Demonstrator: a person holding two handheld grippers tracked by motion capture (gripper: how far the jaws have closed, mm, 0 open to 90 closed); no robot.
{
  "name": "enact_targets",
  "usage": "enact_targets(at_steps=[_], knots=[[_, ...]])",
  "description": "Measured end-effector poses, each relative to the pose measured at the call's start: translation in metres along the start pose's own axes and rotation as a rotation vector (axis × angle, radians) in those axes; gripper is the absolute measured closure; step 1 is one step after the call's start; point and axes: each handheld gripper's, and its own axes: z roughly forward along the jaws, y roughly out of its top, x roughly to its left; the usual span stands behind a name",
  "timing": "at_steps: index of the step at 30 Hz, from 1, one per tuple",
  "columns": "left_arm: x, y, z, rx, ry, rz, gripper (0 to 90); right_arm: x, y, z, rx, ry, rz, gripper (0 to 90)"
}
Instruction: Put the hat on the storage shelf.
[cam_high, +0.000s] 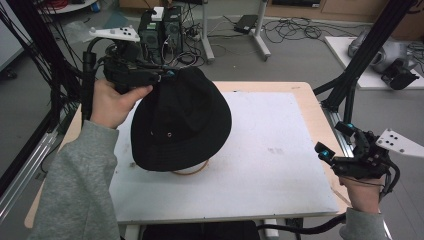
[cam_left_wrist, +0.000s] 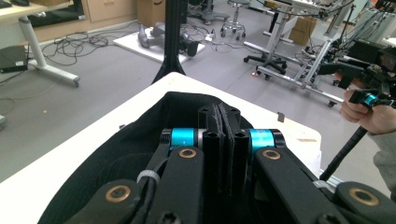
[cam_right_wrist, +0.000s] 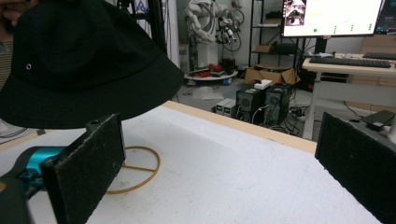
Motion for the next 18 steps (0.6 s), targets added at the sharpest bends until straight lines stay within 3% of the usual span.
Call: enact_targets(at_steps=[18], knots=[[0.007,-0.033,0.020,0.041,-0.034,-0.015,87.6,0.002,-0.001,0.004,0.012,0.004,-0.006,0.8]])
